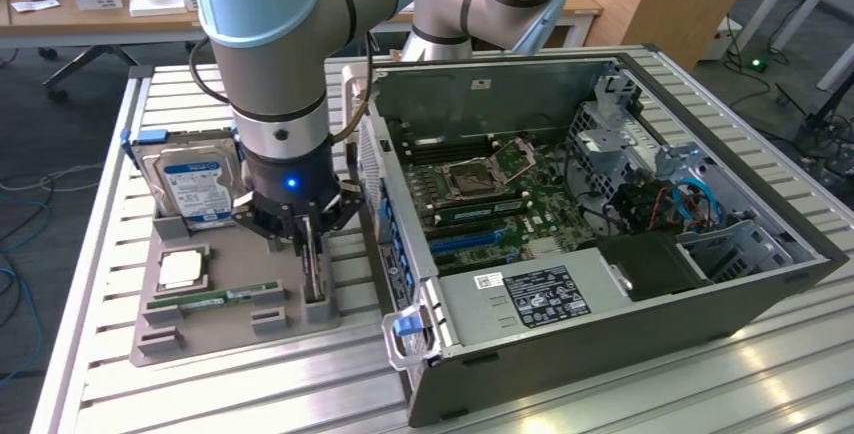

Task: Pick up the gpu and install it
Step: 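Pick up the gpu and move the gpu toward the slot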

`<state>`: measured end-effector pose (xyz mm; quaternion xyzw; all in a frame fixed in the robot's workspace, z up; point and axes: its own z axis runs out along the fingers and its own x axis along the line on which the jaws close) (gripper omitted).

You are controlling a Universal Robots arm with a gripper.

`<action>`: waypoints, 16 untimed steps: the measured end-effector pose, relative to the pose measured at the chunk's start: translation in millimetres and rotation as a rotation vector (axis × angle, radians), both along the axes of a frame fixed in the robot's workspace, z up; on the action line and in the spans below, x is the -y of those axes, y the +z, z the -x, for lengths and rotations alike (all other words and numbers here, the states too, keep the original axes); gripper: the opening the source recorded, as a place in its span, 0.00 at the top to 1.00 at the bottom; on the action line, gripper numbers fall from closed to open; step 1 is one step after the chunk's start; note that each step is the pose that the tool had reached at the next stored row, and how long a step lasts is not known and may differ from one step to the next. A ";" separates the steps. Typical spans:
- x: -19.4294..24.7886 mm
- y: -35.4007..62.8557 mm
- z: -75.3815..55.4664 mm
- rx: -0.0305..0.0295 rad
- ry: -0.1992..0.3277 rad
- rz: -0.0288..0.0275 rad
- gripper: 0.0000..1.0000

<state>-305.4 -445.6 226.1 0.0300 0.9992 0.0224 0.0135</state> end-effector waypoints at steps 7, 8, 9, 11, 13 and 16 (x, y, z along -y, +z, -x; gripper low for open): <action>0.0 3.8 0.0 0.0000 0.000 0.0000 0.73; 0.0 4.1 0.0 0.0002 0.000 -0.0002 0.73; 0.0 4.1 0.0 0.0002 0.000 -0.0002 0.73; 0.0 4.1 0.0 0.0002 0.000 -0.0002 0.73; 0.0 4.2 0.0 0.0001 0.000 0.0000 0.73; 0.0 5.7 0.1 -0.0003 0.000 0.0002 0.73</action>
